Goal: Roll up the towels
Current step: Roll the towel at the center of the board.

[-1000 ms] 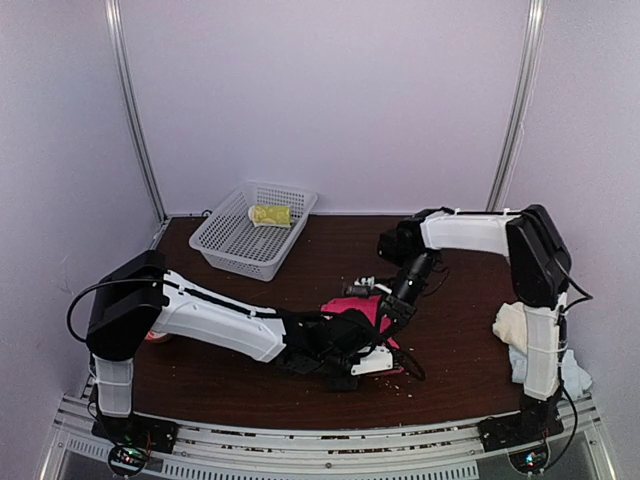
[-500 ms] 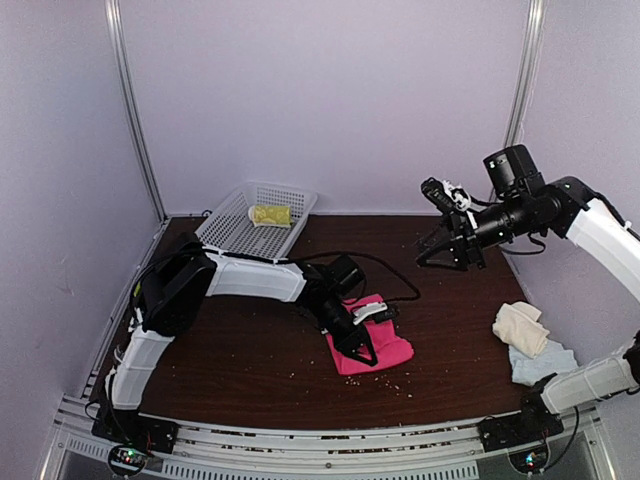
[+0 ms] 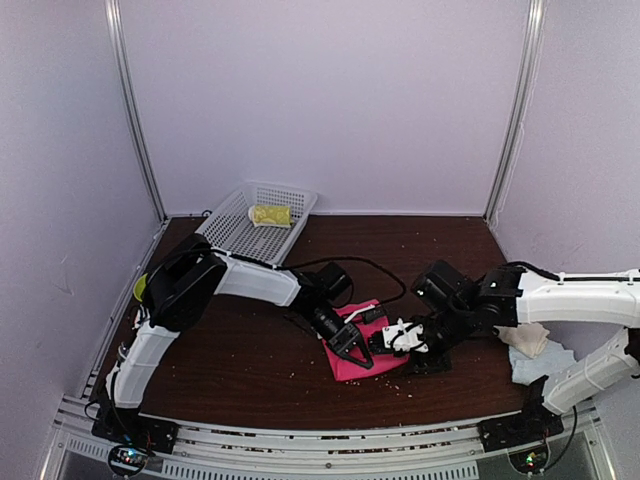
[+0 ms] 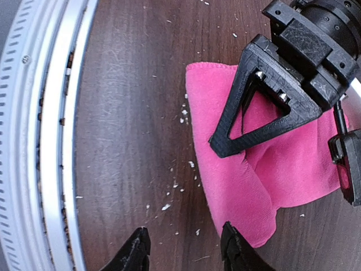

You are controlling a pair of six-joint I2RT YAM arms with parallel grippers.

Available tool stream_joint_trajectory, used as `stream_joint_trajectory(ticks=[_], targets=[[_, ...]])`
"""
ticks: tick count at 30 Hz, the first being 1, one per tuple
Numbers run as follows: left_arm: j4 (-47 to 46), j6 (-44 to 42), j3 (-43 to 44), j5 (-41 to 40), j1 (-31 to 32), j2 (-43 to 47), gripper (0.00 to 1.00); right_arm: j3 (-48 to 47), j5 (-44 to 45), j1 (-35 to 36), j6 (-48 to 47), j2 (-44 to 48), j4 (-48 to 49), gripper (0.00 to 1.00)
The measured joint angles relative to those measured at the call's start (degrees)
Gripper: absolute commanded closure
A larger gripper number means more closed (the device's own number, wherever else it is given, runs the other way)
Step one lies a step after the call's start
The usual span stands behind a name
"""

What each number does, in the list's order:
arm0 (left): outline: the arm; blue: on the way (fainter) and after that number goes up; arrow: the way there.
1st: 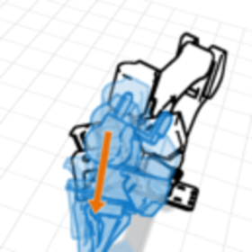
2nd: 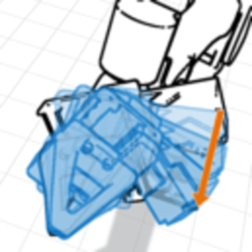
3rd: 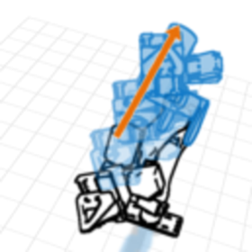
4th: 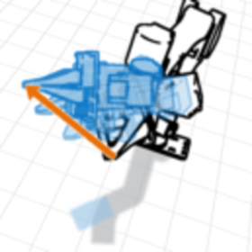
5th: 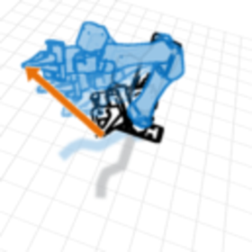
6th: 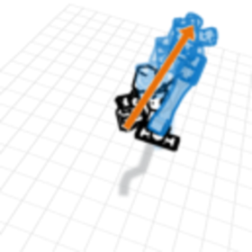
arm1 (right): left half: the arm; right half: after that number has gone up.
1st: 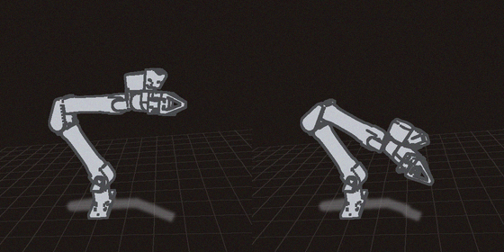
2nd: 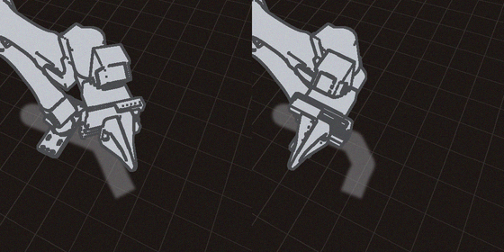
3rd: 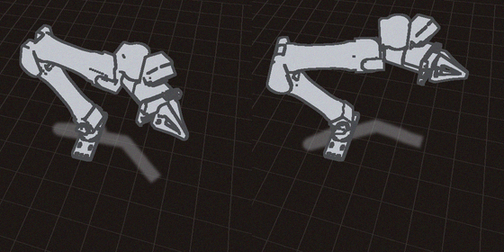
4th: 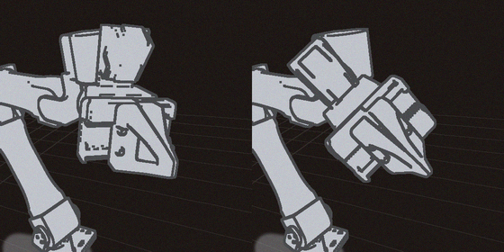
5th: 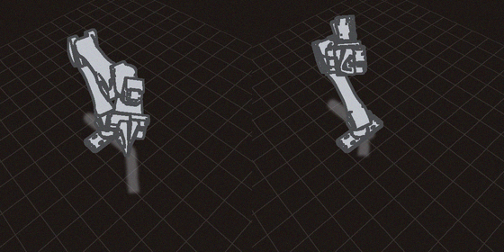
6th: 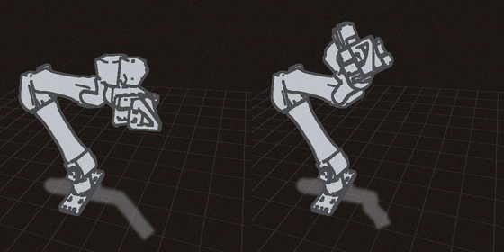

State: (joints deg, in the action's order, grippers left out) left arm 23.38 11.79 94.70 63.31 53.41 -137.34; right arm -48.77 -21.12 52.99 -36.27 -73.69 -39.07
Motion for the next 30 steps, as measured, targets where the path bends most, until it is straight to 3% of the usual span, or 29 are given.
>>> stream_joint_trajectory(ticks=[4,10,13,16,22,23,24,25,30], targets=[[-1.0,1.0,-0.5,0.2,-0.1,0.1,1.0,0.9,5.0,2.0,-0.7,-4.6,6.6,0.47],[-1.7,1.5,-1.1,0.1,-0.1,0.5,1.0,1.5,9.3,3.8,-1.8,-11.6,13.6,0.47],[-2.0,1.7,-1.5,0.1,-0.2,0.6,1.0,1.6,11.8,4.6,-2.5,-13.6,16.0,0.52],[-2.1,1.7,-1.6,0.1,-0.2,0.6,1.0,1.7,13.7,4.9,-3.4,-14.8,17.8,0.63],[-1.5,0.6,-2.7,-1.2,-0.5,2.0,0.75,0.7,14.7,4.9,-5.5,-17.7,19.0,0.9],[-1.2,0.1,-3.1,-2.2,-0.6,2.8,0.54,-0.1,14.4,5.0,-5.6,-18.1,18.3,0.92],[-1.0,-0.4,-4.0,-3.4,-0.7,3.8,0.41,-0.9,14.0,5.0,-6.0,-18.5,17.6,0.93],[-0.9,-1.2,-5.2,-4.7,-0.9,5.2,0.37,-2.1,13.1,5.0,-5.8,-19.2,16.3,0.94],[0.1,-2.3,-14.0,-12.2,-3.5,15.9,0.37,-7.4,7.7,4.9,-5.4,-21.3,7.6,0.96]])
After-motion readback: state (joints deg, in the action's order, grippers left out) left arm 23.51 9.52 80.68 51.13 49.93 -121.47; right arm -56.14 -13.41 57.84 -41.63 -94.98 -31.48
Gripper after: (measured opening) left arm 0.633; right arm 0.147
